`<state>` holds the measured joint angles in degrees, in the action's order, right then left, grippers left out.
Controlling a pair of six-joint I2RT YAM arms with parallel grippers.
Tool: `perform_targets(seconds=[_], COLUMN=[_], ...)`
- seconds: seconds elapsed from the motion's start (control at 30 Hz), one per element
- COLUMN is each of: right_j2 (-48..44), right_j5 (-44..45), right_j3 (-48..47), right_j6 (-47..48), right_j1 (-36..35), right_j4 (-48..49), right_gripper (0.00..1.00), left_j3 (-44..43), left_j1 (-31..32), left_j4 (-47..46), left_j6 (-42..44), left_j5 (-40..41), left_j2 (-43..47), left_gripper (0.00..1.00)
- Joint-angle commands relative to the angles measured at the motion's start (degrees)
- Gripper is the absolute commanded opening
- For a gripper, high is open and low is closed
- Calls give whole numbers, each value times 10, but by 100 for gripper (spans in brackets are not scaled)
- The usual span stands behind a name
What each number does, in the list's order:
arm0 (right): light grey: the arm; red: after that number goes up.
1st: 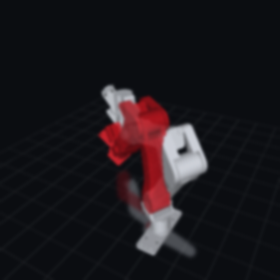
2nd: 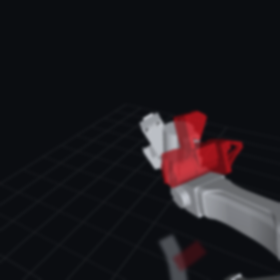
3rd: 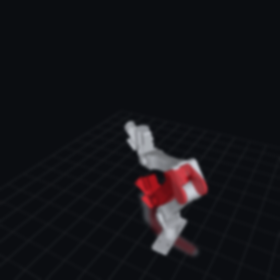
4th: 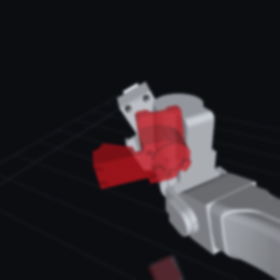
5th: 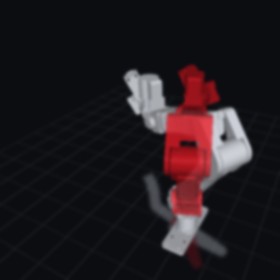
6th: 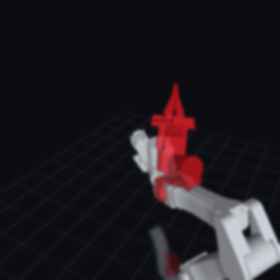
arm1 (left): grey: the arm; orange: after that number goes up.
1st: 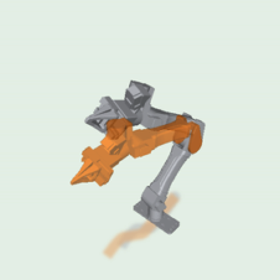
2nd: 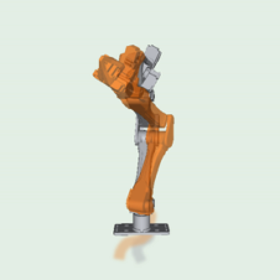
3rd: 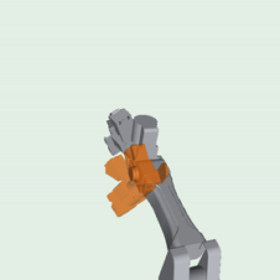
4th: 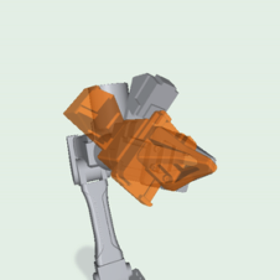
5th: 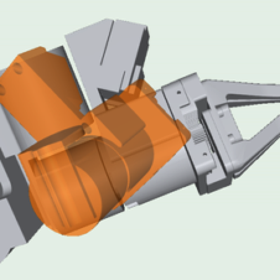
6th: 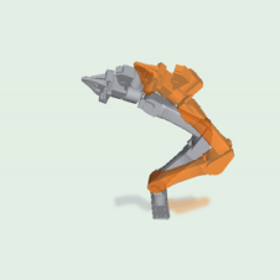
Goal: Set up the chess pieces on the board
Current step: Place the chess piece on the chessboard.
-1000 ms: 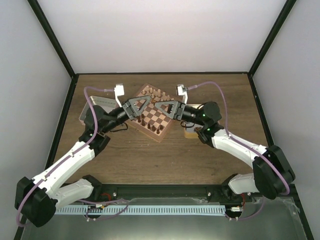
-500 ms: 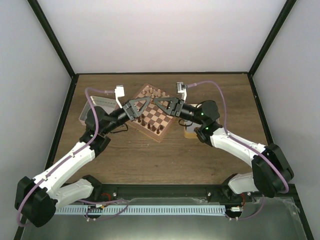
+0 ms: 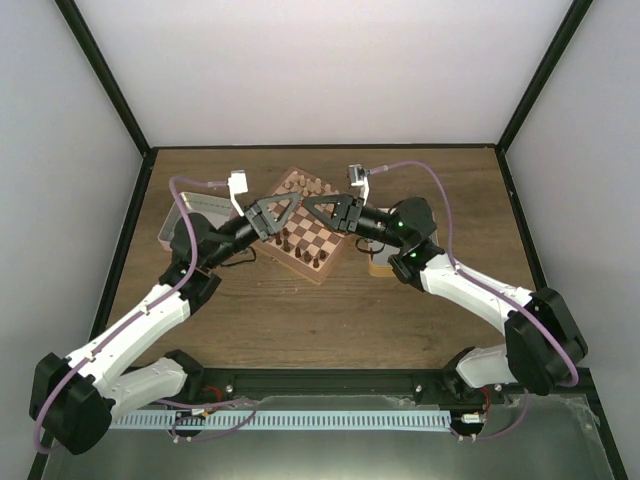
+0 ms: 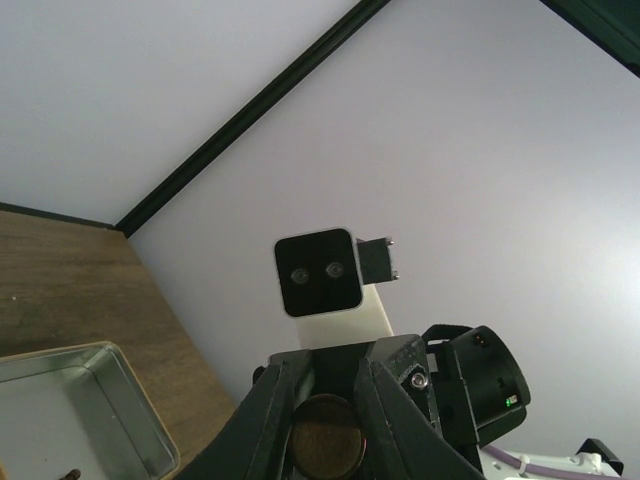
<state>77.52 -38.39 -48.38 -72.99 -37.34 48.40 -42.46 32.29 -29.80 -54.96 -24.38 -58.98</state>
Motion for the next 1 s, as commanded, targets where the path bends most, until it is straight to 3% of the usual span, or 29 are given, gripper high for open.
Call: perform_targets(seconds=[0.0, 0.2, 0.33, 0.5, 0.63, 0.8, 0.97], right_j2=[-7, -8, -7, 14, 66, 140, 230], right_j5=[0, 10, 19, 54, 96, 163, 234], right_j3=[-18, -24, -48, -128, -218, -310, -414], right_j6=[-1, 12, 58, 190, 314, 414, 487], right_j1=[-5, -5, -5, -5, -7, -26, -67], right_j4=[-11, -38, -125, -370, -561, -708, -801], right_gripper=[18, 7, 6, 6, 6, 5, 5], left_j3=[6, 13, 9, -9, -33, -58, -60], left_j1=[1, 1, 1, 0, -1, -2, -1], left_j4=[-12, -3, 70, 206, 309, 392, 394], left_j6=[13, 15, 42, 110, 176, 244, 295], left_j5=[7, 15, 63, 179, 305, 457, 514], left_j2=[6, 11, 30, 75, 112, 160, 205], left_gripper=[6, 11, 42, 62, 70, 75, 79])
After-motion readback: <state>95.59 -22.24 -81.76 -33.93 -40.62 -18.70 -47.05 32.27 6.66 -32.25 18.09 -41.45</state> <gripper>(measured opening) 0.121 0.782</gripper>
